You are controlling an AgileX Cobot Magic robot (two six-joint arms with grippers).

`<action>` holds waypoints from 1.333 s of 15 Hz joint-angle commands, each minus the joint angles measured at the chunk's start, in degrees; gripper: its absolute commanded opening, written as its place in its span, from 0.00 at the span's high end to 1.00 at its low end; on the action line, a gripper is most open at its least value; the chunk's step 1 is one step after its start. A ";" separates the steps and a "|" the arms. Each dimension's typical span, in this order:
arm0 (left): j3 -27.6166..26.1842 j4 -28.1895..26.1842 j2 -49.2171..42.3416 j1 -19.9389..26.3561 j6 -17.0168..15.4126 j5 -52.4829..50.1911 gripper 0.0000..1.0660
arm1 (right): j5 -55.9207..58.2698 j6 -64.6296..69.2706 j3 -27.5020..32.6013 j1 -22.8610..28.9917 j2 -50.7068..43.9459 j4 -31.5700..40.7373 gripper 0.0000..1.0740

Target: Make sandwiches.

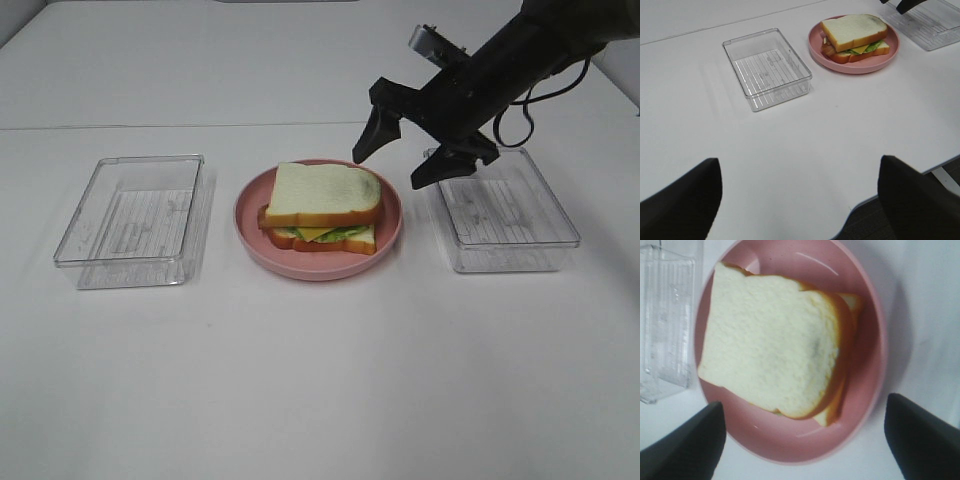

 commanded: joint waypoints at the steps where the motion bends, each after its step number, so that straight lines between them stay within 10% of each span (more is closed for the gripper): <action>1: 0.29 -0.06 -1.20 -0.06 -0.23 -0.52 0.24 | 4.35 3.04 0.00 0.11 -4.58 -10.89 0.24; 10: 0.29 -0.06 -1.20 -0.06 -0.23 -0.52 0.24 | 17.07 4.24 9.45 0.11 -31.63 -23.72 0.24; 20: 0.29 -0.06 -1.20 -0.06 -0.23 -0.52 0.24 | 16.21 4.87 48.99 0.11 -78.95 -25.38 0.25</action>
